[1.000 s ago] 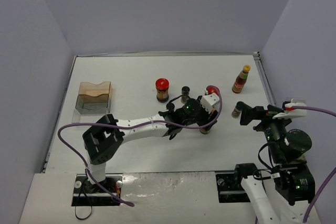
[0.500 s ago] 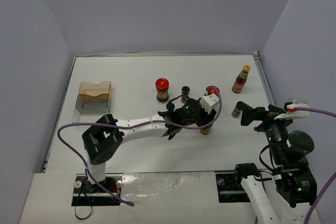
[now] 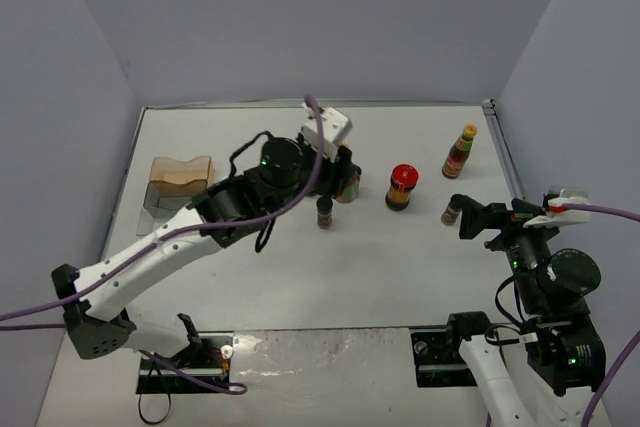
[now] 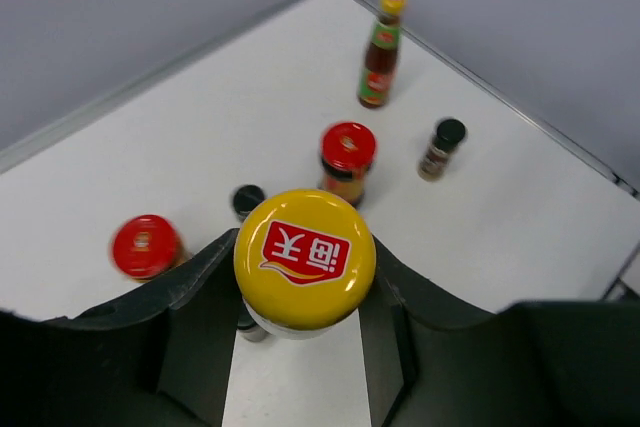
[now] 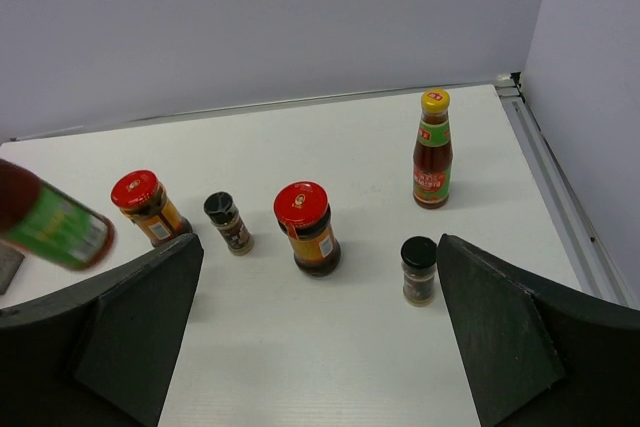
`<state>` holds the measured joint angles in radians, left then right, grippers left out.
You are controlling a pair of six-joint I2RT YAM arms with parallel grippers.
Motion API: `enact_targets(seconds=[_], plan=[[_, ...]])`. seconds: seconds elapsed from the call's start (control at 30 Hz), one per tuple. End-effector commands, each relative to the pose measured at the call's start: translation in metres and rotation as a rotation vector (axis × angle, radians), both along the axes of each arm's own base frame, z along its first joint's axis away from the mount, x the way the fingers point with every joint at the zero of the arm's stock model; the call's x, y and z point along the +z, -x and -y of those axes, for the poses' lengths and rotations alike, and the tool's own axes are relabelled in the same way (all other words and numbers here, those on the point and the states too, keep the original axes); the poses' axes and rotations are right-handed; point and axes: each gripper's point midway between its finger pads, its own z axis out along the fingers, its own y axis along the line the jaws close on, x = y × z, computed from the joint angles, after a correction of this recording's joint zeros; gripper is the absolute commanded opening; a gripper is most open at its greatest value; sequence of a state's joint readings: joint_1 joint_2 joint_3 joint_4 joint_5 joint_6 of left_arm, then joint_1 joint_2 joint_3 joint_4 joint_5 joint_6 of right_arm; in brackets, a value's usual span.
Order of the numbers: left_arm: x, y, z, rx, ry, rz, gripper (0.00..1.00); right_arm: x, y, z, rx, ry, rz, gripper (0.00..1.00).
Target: Organize the condiment bottles
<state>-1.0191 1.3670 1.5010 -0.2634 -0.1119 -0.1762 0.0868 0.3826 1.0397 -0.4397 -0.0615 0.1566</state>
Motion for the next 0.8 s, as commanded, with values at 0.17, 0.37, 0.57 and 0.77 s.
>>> enact_targets(seconds=[0.17, 0.37, 0.57, 0.77], plan=[[0.071, -0.082, -0.198, 0.550, 0.065, 0.111, 0.00, 0.018, -0.015, -0.013, 0.068, -0.002, 0.033, 1.00], [0.048, -0.129, -0.303, 0.835, 0.038, 0.080, 0.00, 0.013, -0.021, -0.019, 0.099, 0.002, 0.020, 1.00], [0.016, -0.173, -0.385, 1.009, 0.069, 0.037, 0.00, 0.000, -0.029, -0.031, 0.151, -0.021, -0.001, 1.00], [-0.003, -0.204, -0.434, 1.085, 0.076, 0.068, 0.00, -0.014, -0.036, -0.037, 0.178, -0.021, -0.029, 1.00]])
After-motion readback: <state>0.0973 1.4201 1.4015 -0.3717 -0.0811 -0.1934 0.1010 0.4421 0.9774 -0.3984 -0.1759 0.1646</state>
